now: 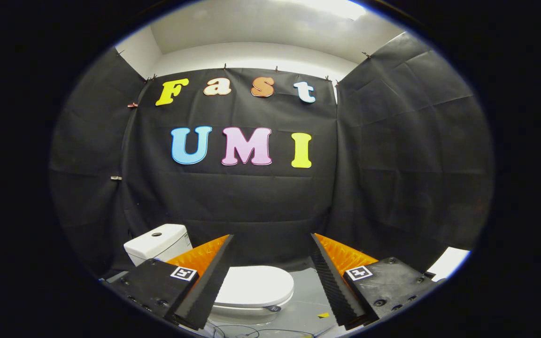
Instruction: Open the toilet lid.
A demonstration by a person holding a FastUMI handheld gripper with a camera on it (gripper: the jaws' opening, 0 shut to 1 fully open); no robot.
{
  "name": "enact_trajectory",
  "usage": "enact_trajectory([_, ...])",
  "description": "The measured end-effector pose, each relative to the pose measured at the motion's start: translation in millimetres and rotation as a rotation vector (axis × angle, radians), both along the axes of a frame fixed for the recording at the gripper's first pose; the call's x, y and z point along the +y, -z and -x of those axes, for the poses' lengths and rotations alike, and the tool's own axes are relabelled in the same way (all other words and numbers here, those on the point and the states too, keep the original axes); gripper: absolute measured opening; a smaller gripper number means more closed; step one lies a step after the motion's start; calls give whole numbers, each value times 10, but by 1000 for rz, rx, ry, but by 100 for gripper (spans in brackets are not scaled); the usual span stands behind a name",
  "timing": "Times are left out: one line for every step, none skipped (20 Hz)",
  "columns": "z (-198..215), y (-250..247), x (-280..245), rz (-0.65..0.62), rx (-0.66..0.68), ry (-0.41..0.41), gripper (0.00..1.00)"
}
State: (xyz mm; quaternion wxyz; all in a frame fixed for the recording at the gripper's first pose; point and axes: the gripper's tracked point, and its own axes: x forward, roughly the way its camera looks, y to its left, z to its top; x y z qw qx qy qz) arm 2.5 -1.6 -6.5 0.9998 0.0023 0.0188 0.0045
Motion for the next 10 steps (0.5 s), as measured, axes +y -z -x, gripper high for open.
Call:
enact_trajectory([-6,-5,11,-9,2,-9,99])
enact_trajectory([-20,5,4,-19,6,-10,99])
enact_trajectory([-33,9,-17,-28,9,-7,99])
enact_trajectory([-34,17,-18,-40,10,-10,99])
enact_trajectory([-55,26,-11,-53,13,-13,99])
enact_trajectory([-72,51,-8,-65,18,-15,99])
enact_trajectory([-86,89,-11,-78,27,-17,99])
enact_trajectory([-110,143,-17,-89,40,-16,99])
enact_trajectory([-137,204,-26,-100,55,-15,99])
enact_trajectory([-163,265,-41,-112,70,-13,99])
